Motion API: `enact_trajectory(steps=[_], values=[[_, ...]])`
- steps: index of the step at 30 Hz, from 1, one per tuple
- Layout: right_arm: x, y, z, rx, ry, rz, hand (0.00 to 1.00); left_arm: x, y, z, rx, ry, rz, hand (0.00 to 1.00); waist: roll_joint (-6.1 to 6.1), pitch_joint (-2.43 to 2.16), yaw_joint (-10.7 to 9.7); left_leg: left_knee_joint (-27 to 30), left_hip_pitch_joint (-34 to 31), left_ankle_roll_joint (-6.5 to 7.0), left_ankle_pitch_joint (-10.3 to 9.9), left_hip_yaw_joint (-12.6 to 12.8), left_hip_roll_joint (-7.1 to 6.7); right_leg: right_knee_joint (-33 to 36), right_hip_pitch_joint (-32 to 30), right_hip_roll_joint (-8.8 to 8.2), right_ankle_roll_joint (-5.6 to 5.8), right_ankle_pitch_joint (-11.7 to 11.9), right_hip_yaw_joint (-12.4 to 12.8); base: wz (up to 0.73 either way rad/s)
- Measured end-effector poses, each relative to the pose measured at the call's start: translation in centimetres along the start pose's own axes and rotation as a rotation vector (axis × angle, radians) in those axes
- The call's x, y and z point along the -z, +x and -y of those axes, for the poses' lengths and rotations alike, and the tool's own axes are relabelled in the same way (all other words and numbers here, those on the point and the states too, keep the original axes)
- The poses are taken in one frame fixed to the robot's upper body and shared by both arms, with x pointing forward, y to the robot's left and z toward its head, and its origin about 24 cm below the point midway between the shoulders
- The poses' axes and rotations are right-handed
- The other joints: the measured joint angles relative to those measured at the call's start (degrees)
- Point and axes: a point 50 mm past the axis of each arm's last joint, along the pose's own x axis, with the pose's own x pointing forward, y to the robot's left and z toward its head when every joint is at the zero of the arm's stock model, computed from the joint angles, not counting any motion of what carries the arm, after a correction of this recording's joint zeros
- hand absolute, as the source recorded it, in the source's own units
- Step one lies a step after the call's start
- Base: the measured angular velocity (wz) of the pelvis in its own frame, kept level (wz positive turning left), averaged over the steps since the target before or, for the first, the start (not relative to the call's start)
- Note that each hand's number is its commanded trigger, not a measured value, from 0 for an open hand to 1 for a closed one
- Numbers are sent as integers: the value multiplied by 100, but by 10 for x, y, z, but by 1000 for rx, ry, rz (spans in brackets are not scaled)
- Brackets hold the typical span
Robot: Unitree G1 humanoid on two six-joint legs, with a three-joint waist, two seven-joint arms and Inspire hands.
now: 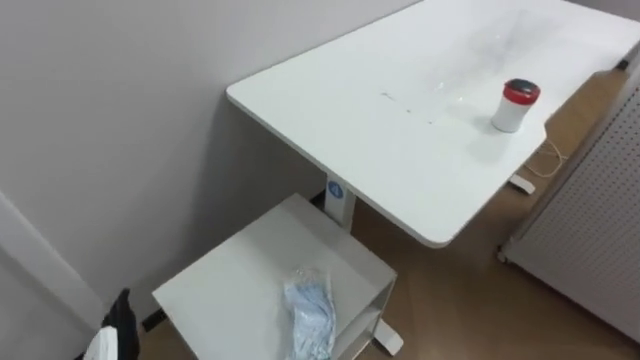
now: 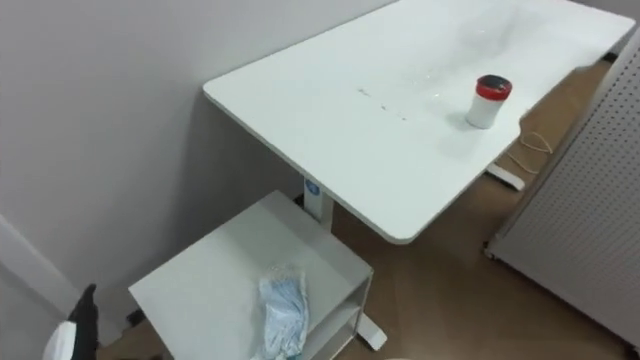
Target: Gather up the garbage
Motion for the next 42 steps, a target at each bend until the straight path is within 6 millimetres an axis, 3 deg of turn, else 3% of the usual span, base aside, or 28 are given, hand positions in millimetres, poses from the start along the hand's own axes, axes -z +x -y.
enact_trajectory(steps=[1, 2, 3, 5, 6, 7, 8, 13, 17, 20, 23, 29, 34, 42], values=[[-1, 0, 0, 3, 3, 4, 100, -17, 8, 5, 16, -2, 61, 0, 56, -8, -54, 66, -615, -215, -50, -103, 186, -8, -148, 21, 45, 11, 286, 50], [-2, 1, 2, 9, 6, 9, 100, -27, 11, 7, 21, -7, 101, 0, 186, -64, -85, -173, -898, -239, 108, -184, 377, 119, -339, 70, 96, -24, 286, 30], [-10, 3, 3, 13, 10, 20, 100, -42, 17, 9, 22, -2, 162, 0, 206, -6, -26, -27, -1254, 184, 211, 124, 552, 475, -742, 51, 219, -179, 270, -7], [-25, 7, -2, -3, 0, 50, 100, -43, 19, 12, 38, 39, 169, 0, 190, -6, 9, -11, -1413, 269, 241, 364, 543, 657, -1099, -102, 215, -199, -85, -37], [-34, 8, -5, -18, -21, 78, 100, -39, 20, 12, 41, 49, 150, 0, 221, 12, -12, -2, -1472, 273, 241, 409, 536, 680, -1188, -118, 193, -181, -262, -39], [-40, 9, -8, -28, -39, 101, 100, -39, 21, 13, 36, 54, 145, 0, 284, 44, -90, 21, -1545, 277, 243, 405, 542, 718, -1247, -110, 185, -163, -283, -20], [-44, 9, -9, -34, -53, 115, 100, -43, 24, 12, 18, 55, 153, 0, 341, 79, -213, 19, -1601, 290, 249, 399, 543, 825, -1348, -116, 168, -175, -295, 0], [-64, 11, -13, -31, -72, 175, 100, -74, 37, 7, -71, 25, 252, 0, 449, 150, -379, 240, -2068, 284, 258, 423, 638, 1395, -2016, -116, 25, -258, -229, -9], [-78, 10, -17, -52, -97, 245, 100, -92, 44, 2, -132, -13, 301, 0, 436, 163, -525, 538, -2431, 237, 246, 494, 769, 1800, -2501, -113, -115, -368, -202, -13], [-87, 8, -20, -56, -93, 292, 100, -95, 47, -1, -143, -19, 303, 0, 368, 209, -585, 848, -2677, 168, 173, 558, 885, 2207, -2878, -70, -210, -523, -79, -19], [-96, 6, -25, -73, -65, 329, 100, -95, 49, -5, -147, -3, 310, 0, 342, 217, -736, 1214, -3052, 105, 87, 539, 1045, 2592, -3274, -5, -323, -661, -72, -5], [-105, 3, -34, -111, -53, 371, 100, -93, 50, -7, -151, -17, 294, 0, 328, 221, -938, 1607, -3374, 16, -61, 487, 1237, 2944, -3586, 97, -443, -809, -82, -5], [-108, 1, -37, -122, -58, 385, 100, -97, 51, -5, -152, -24, 302, 0, 328, 221, -1126, 1804, -3549, -37, -139, 358, 1243, 3172, -3692, 97, -476, -972, -150, 9], [-109, 1, -39, -145, -39, 386, 100, -96, 47, 3, -113, 12, 311, 0, 326, 222, -1139, 1934, -3558, -67, -257, 337, 1266, 3304, -3694, 92, -484, -1106, -158, 0]])
